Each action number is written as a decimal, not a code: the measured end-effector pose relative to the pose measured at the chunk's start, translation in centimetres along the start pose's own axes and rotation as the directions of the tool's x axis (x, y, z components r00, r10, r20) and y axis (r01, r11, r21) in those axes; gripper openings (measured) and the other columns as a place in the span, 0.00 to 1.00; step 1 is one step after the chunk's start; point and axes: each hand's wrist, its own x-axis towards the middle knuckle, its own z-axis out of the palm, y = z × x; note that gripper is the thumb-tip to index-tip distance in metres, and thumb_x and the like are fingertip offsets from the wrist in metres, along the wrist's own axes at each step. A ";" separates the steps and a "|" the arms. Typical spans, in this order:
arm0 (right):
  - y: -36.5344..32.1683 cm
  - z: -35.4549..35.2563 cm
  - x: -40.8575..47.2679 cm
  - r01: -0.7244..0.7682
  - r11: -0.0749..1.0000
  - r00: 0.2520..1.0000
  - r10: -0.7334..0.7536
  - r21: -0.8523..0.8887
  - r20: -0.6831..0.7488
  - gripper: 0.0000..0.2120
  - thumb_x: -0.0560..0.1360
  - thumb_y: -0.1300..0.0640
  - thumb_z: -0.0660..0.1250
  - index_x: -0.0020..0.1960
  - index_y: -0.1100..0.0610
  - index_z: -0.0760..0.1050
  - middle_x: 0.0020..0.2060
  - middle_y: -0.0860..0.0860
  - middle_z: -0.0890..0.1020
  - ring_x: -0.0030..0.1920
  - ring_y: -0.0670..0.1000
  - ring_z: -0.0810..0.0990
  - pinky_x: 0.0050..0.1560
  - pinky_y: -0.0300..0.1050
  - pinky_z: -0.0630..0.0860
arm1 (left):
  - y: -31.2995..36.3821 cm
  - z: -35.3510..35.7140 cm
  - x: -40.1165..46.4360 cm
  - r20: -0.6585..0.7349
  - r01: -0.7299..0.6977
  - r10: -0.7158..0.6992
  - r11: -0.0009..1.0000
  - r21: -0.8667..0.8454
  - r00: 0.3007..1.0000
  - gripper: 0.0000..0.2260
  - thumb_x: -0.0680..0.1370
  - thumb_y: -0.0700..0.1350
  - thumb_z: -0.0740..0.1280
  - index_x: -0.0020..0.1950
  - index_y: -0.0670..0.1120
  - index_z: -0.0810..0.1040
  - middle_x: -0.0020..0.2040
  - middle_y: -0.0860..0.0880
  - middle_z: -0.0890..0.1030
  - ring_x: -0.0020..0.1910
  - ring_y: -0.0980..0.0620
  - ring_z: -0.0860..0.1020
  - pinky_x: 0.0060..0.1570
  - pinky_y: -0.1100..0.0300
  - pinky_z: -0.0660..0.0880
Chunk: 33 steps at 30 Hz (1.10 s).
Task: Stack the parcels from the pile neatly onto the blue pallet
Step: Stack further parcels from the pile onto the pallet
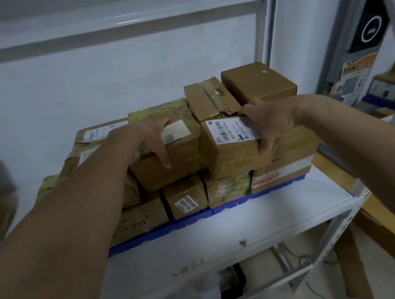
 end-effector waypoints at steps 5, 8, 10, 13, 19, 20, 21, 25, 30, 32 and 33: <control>0.4 -0.3 0.0 -0.010 0.999 1.000 0.009 0.041 0.027 0.50 0.62 0.57 0.79 0.74 0.50 0.52 0.64 0.51 0.64 0.65 0.55 0.65 0.64 0.53 0.69 | 0.2 -0.1 -0.2 0.011 -0.002 0.002 1.000 0.030 1.000 0.62 0.56 0.49 0.83 0.78 0.52 0.45 0.77 0.46 0.57 0.74 0.42 0.57 0.69 0.41 0.63; 0.9 -0.5 -0.2 -0.003 0.998 1.000 0.002 0.060 0.024 0.48 0.62 0.57 0.79 0.73 0.50 0.54 0.64 0.50 0.65 0.65 0.54 0.66 0.63 0.52 0.68 | 0.3 -0.1 -0.2 0.013 0.001 -0.001 0.998 0.058 1.000 0.63 0.56 0.49 0.83 0.79 0.52 0.43 0.77 0.45 0.55 0.75 0.42 0.56 0.69 0.40 0.62; 1.1 -0.8 -0.4 0.009 0.998 1.000 -0.009 0.062 0.007 0.47 0.62 0.56 0.78 0.73 0.50 0.54 0.61 0.49 0.66 0.63 0.53 0.66 0.62 0.50 0.69 | 0.3 -0.1 -0.2 0.013 -0.003 0.002 0.998 0.066 1.000 0.63 0.56 0.48 0.84 0.79 0.52 0.43 0.77 0.45 0.55 0.75 0.42 0.56 0.69 0.40 0.62; 1.5 -1.5 -0.9 0.032 0.992 0.999 -0.034 0.124 0.008 0.46 0.63 0.57 0.78 0.73 0.51 0.55 0.62 0.49 0.65 0.62 0.51 0.65 0.59 0.46 0.66 | 0.2 0.0 -0.2 0.008 -0.008 0.007 0.998 0.060 1.000 0.64 0.55 0.48 0.84 0.79 0.52 0.43 0.77 0.45 0.55 0.74 0.41 0.56 0.69 0.40 0.63; 2.0 -2.4 -1.4 0.066 0.976 0.997 -0.059 0.207 -0.041 0.44 0.64 0.62 0.78 0.72 0.54 0.58 0.61 0.48 0.65 0.62 0.50 0.65 0.50 0.38 0.67 | 0.1 0.1 0.0 0.000 -0.031 0.031 0.995 0.091 1.000 0.64 0.55 0.49 0.84 0.79 0.51 0.44 0.77 0.45 0.57 0.74 0.41 0.58 0.68 0.41 0.63; 2.1 -2.6 -1.4 0.068 0.974 0.997 -0.061 0.215 -0.037 0.43 0.64 0.63 0.77 0.72 0.54 0.58 0.61 0.48 0.66 0.62 0.50 0.65 0.51 0.38 0.68 | 0.1 0.1 0.0 -0.003 -0.030 0.030 0.995 0.093 1.000 0.64 0.55 0.49 0.84 0.79 0.51 0.44 0.77 0.45 0.57 0.74 0.41 0.58 0.69 0.41 0.63; 2.3 -2.8 -1.3 0.069 0.970 0.997 -0.064 0.235 -0.032 0.43 0.64 0.63 0.77 0.72 0.54 0.58 0.62 0.49 0.67 0.63 0.52 0.66 0.54 0.40 0.70 | 0.1 0.1 0.0 -0.007 -0.028 0.029 0.995 0.093 1.000 0.64 0.55 0.49 0.84 0.79 0.51 0.44 0.77 0.45 0.57 0.74 0.42 0.58 0.69 0.41 0.63; 3.1 -3.2 -1.1 0.061 0.940 0.998 -0.057 0.336 -0.020 0.43 0.64 0.66 0.77 0.72 0.55 0.58 0.65 0.53 0.69 0.65 0.55 0.68 0.62 0.48 0.70 | 0.2 0.3 -0.2 -0.021 -0.021 0.025 0.988 0.151 0.999 0.64 0.56 0.50 0.83 0.79 0.51 0.43 0.77 0.44 0.56 0.75 0.42 0.56 0.69 0.42 0.62; 2.7 -2.5 0.3 0.038 0.936 0.999 -0.041 0.351 0.002 0.41 0.64 0.65 0.77 0.72 0.57 0.59 0.59 0.50 0.70 0.61 0.52 0.69 0.52 0.38 0.70 | 0.2 0.5 -0.1 -0.026 -0.015 0.019 0.987 0.161 0.999 0.65 0.55 0.51 0.84 0.78 0.52 0.41 0.77 0.44 0.53 0.75 0.41 0.53 0.69 0.40 0.61; 2.8 -2.1 1.0 0.017 0.941 1.000 -0.020 0.339 0.003 0.42 0.64 0.64 0.77 0.72 0.58 0.59 0.61 0.51 0.70 0.63 0.53 0.69 0.55 0.40 0.71 | 0.1 0.6 -0.1 -0.026 -0.024 0.028 0.990 0.142 0.999 0.65 0.55 0.50 0.84 0.78 0.52 0.41 0.77 0.45 0.54 0.75 0.42 0.54 0.69 0.41 0.62; 2.8 -2.0 1.4 0.004 0.945 1.000 -0.006 0.328 0.007 0.42 0.64 0.63 0.77 0.72 0.58 0.58 0.63 0.52 0.70 0.64 0.54 0.69 0.59 0.43 0.70 | 0.1 0.7 -0.1 -0.027 -0.021 0.025 0.990 0.139 0.999 0.65 0.55 0.50 0.84 0.78 0.52 0.41 0.77 0.45 0.54 0.75 0.41 0.54 0.69 0.41 0.63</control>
